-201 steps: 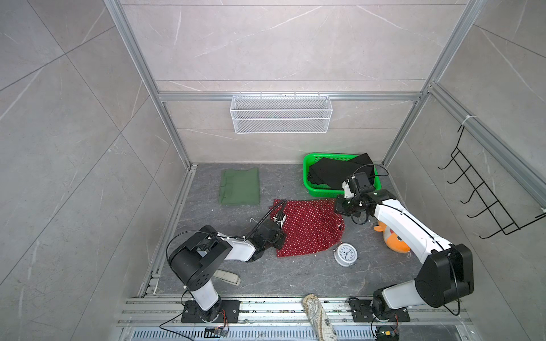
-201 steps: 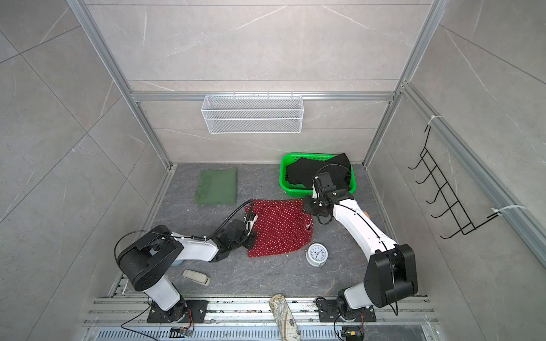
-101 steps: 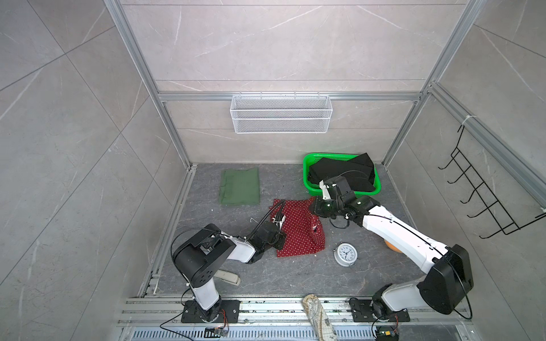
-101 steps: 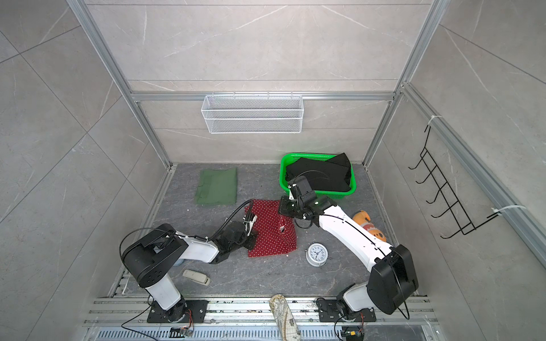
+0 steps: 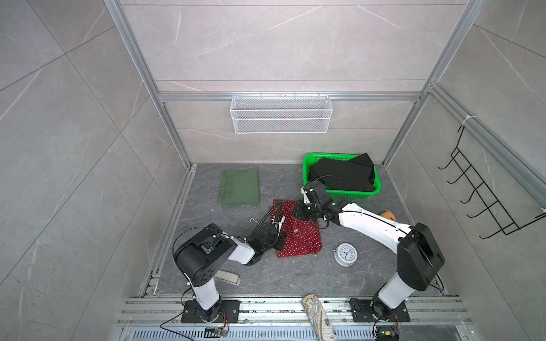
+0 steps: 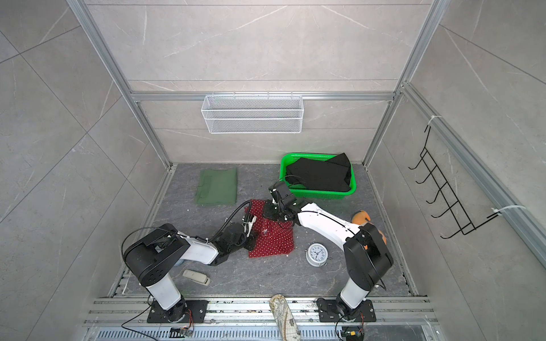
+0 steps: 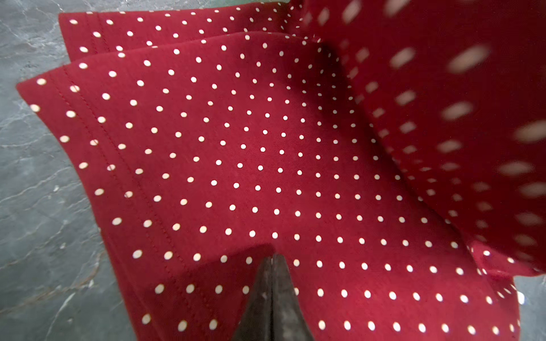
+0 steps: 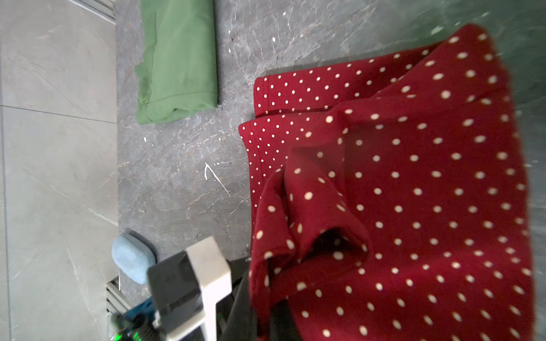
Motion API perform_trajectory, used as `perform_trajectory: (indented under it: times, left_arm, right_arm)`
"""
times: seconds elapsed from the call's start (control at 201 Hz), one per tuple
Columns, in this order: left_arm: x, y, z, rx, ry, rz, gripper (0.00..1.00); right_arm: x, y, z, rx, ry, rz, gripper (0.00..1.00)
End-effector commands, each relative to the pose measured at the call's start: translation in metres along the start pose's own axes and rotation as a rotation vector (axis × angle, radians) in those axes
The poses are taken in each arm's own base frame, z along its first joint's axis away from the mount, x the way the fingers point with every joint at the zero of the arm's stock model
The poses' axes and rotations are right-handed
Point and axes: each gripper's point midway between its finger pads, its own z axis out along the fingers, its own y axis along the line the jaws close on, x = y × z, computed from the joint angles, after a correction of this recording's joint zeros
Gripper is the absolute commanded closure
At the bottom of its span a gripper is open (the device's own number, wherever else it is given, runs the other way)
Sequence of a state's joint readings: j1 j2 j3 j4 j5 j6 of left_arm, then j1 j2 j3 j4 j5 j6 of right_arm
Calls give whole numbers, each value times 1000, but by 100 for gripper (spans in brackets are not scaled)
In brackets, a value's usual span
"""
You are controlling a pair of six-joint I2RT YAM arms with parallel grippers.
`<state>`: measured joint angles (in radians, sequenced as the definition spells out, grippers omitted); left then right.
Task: Fold and stack skirts
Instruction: Fold the skirt at the center of the table.
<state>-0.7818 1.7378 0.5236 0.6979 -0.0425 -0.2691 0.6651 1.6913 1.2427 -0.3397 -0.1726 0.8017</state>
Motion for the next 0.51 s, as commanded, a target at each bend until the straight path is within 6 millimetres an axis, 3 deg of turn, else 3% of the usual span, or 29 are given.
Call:
perform_trajectory:
  times: [0.0, 0.309, 0.503]
  left_arm:
    - [-7, -5, -7, 25, -31, -12, 100]
    - [-24, -3, -25, 23, -93, -13, 100]
    - [-36, 3, -52, -8, -123, -5, 100]
  right_arm:
    - [-8, 20, 8, -35, -24, -8, 100]
    - [9, 16, 44, 0, 47, -22, 100]
    - [18, 10, 59, 17, 85, -37, 99]
